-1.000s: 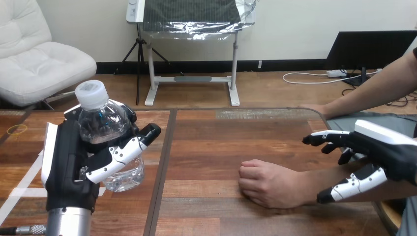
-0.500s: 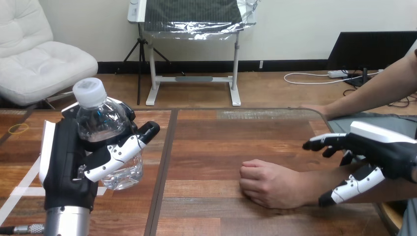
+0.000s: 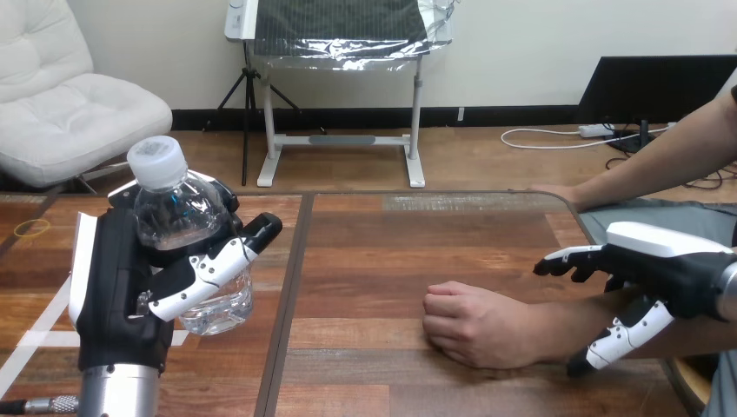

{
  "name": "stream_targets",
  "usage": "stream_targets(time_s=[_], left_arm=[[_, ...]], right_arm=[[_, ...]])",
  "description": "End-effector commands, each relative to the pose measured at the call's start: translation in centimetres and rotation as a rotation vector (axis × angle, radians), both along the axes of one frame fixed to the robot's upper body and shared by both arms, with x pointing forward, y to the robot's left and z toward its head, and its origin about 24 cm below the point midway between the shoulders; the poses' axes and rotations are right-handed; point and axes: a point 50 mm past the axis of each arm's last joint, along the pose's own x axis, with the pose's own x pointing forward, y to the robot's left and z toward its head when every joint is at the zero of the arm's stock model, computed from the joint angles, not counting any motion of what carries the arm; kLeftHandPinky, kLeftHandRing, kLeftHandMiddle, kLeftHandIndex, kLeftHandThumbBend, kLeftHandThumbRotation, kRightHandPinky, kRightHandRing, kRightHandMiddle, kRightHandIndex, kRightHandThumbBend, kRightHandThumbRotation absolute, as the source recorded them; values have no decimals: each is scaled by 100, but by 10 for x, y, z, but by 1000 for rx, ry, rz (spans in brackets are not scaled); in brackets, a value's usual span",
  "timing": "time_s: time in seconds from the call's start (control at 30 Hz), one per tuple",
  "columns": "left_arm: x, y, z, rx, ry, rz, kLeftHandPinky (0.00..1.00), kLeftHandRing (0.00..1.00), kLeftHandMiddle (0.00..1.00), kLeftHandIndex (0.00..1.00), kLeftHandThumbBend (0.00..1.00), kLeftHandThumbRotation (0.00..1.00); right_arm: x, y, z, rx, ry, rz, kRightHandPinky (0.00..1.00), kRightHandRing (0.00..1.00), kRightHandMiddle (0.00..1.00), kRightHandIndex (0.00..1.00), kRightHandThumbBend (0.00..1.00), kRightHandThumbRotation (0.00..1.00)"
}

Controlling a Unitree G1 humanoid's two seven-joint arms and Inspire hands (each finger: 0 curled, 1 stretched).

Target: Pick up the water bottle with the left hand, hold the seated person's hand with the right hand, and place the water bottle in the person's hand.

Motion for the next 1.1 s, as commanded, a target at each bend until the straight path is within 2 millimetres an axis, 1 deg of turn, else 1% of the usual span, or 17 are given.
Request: stream_targets(time_s=[0.0,0.37,0.6,0.87,1.07], left_arm=[[7,-5,21,-16,-109,-20,20,26,31,35,45,0],[6,-5,20,-18,-107,-21,20,26,31,35,46,0],[6,-5,20,-27,-104,-21,20,26,31,35,46,0],[6,-5,20,-26,-102,-15,20,25,31,35,46,0],[6,-6,19,-32,-101,-18,20,25,31,35,45,0]], right_arm=[[5,-2,-2,-52,0,3,70,87,89,88,100,37],[9,0,-9,-127,18,12,75,90,90,89,100,38],[11,4,-14,-167,12,41,77,90,90,89,100,37],[12,8,-23,-216,-2,85,76,87,88,87,100,33],[13,12,-30,-238,3,95,73,85,87,86,100,30]])
